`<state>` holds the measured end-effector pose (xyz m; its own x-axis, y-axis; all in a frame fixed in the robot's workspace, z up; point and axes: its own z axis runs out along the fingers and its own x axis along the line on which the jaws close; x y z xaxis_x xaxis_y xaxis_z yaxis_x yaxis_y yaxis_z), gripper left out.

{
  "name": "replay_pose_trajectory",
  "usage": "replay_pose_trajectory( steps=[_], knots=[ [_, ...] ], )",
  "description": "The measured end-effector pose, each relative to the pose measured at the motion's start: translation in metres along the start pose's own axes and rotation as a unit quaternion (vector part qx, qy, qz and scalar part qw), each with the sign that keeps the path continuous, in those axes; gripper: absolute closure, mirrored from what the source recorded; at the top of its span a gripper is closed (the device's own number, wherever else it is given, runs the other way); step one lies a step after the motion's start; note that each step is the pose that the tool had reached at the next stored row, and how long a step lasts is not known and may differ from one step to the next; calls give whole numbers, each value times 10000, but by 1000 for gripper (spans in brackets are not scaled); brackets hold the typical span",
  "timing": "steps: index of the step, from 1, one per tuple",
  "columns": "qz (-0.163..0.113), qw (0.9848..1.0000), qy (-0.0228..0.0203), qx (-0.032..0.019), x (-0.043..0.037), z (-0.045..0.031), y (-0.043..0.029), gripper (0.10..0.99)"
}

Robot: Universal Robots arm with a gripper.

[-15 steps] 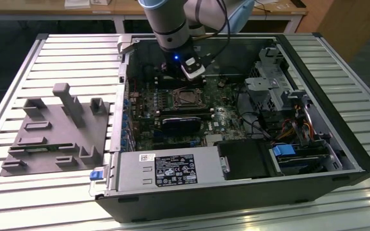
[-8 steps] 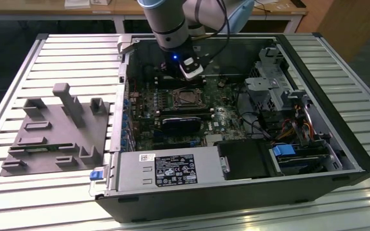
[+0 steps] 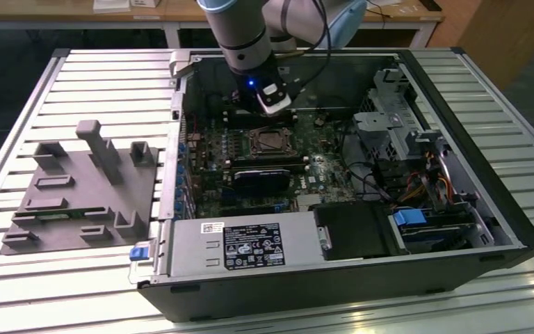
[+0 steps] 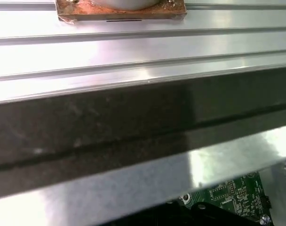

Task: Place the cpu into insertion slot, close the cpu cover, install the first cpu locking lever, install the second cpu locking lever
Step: 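Install the first cpu locking lever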

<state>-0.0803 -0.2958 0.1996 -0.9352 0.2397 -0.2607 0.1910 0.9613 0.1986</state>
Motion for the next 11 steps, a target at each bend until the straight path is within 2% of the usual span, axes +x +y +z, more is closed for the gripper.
replay_pose_trajectory(
  steps=[11],
  knots=[
    [78, 10000, -22, 43, 14, 52, -11, 984]
  ],
)
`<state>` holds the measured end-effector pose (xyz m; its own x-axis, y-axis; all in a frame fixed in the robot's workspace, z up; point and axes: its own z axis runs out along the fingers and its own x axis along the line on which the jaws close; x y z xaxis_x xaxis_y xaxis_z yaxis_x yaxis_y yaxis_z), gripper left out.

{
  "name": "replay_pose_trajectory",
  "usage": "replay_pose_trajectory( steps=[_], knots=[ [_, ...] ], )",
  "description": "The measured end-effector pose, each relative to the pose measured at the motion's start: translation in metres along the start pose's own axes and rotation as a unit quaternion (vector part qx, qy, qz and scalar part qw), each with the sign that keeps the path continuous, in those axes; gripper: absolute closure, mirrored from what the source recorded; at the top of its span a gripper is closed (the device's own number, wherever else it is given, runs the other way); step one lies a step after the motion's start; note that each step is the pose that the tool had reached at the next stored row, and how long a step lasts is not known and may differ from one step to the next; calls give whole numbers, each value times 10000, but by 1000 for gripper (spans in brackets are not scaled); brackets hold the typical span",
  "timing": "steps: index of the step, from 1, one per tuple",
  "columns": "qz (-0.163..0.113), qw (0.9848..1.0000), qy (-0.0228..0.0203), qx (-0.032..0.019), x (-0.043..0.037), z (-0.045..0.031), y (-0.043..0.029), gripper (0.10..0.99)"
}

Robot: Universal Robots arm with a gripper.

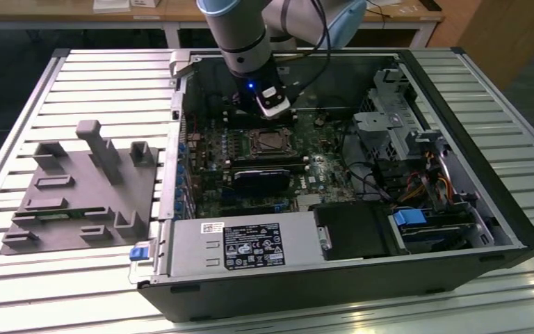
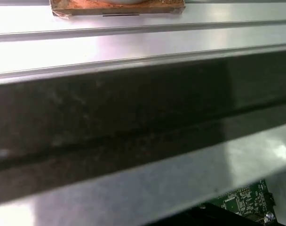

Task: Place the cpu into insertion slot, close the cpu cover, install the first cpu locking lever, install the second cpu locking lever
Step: 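Install the first cpu locking lever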

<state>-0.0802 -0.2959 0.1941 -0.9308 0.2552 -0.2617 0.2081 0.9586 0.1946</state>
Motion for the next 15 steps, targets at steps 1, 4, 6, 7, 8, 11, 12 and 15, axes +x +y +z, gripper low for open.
replay_pose_trajectory(
  steps=[1, 4, 6, 7, 8, 11, 12, 15],
  knots=[
    [12, 10000, -2, 4, -1, 9, -1, 984],
    [27, 10000, -5, 8, -6, 21, -1, 984],
    [36, 10000, -7, 11, -13, 30, 0, 984],
    [42, 10000, -9, 13, -17, 33, 0, 984],
    [47, 10000, -10, 17, -19, 36, 0, 984],
    [62, 10000, -14, 22, -26, 46, 1, 984],
    [65, 10000, -15, 23, -29, 48, 1, 984],
    [70, 10000, -16, 26, -41, 54, 4, 984]
  ],
)
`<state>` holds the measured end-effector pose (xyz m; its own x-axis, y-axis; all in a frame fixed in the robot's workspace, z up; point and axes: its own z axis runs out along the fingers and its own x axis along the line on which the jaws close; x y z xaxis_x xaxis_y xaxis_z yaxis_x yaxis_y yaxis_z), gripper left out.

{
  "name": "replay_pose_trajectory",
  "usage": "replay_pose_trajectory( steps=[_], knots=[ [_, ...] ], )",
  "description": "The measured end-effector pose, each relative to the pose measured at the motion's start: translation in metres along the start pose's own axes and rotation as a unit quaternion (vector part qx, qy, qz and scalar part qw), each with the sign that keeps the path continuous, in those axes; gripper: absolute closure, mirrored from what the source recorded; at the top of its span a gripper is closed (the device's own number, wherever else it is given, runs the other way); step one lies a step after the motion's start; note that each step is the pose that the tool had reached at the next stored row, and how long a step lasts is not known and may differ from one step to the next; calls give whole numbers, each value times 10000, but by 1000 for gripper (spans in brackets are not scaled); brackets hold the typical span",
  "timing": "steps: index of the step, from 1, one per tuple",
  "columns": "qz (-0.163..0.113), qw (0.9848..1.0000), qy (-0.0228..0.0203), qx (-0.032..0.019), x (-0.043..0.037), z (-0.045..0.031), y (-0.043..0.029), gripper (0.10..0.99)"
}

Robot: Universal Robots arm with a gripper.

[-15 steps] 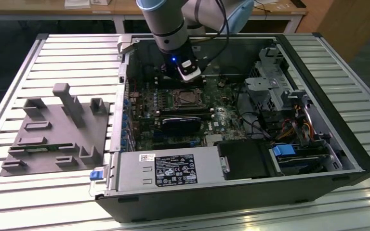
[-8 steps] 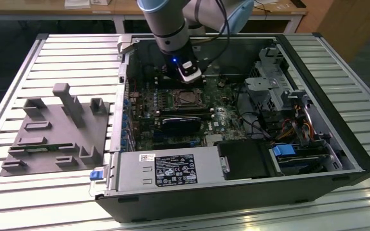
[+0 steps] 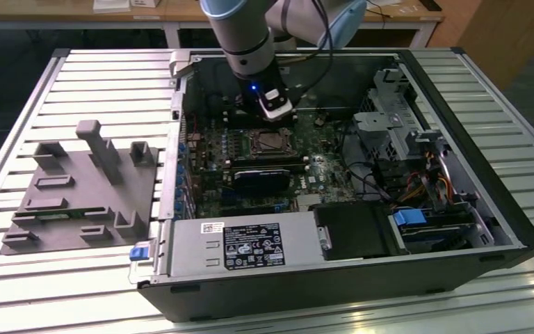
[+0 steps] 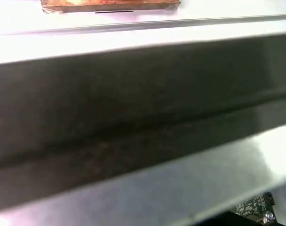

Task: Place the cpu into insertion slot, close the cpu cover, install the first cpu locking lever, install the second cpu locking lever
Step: 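Install the first cpu locking lever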

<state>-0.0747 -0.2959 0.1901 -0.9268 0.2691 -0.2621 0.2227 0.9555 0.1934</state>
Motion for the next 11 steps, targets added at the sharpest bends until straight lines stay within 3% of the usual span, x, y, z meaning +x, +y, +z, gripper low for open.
replay_pose_trajectory(
  steps=[11],
  knots=[
    [2, 10000, 0, 1, -19, 1, -22, 984]
  ],
)
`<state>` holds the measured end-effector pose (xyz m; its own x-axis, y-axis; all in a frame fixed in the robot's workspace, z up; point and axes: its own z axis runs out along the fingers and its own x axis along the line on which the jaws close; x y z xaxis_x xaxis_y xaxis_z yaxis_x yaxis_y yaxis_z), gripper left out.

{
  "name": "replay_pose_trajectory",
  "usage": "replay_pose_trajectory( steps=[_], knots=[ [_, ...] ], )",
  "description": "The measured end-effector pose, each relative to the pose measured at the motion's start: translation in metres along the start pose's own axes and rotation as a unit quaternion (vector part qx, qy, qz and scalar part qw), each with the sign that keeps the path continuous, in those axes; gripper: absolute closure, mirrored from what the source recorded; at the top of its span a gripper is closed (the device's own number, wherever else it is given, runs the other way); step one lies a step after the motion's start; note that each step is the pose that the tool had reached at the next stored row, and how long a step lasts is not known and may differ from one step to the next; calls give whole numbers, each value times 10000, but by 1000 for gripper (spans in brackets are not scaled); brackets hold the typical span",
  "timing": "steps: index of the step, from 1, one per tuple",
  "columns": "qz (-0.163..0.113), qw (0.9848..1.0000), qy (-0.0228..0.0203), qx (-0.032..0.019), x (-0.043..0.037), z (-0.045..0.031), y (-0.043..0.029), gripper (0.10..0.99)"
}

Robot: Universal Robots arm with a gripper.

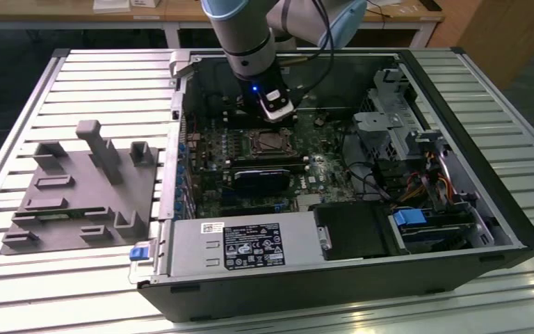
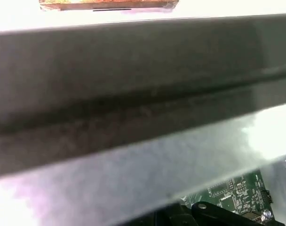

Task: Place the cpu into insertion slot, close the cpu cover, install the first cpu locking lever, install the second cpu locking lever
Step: 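Install the first cpu locking lever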

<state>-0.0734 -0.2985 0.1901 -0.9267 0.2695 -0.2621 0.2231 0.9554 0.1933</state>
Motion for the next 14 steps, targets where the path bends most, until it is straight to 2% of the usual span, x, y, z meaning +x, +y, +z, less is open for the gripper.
replay_pose_trajectory(
  steps=[6, 14],
  knots=[
    [0, 10000, 0, -1, -9, -32, 6, 984],
    [-1, 10000, 0, 0, -59, -211, 42, 984]
  ],
)
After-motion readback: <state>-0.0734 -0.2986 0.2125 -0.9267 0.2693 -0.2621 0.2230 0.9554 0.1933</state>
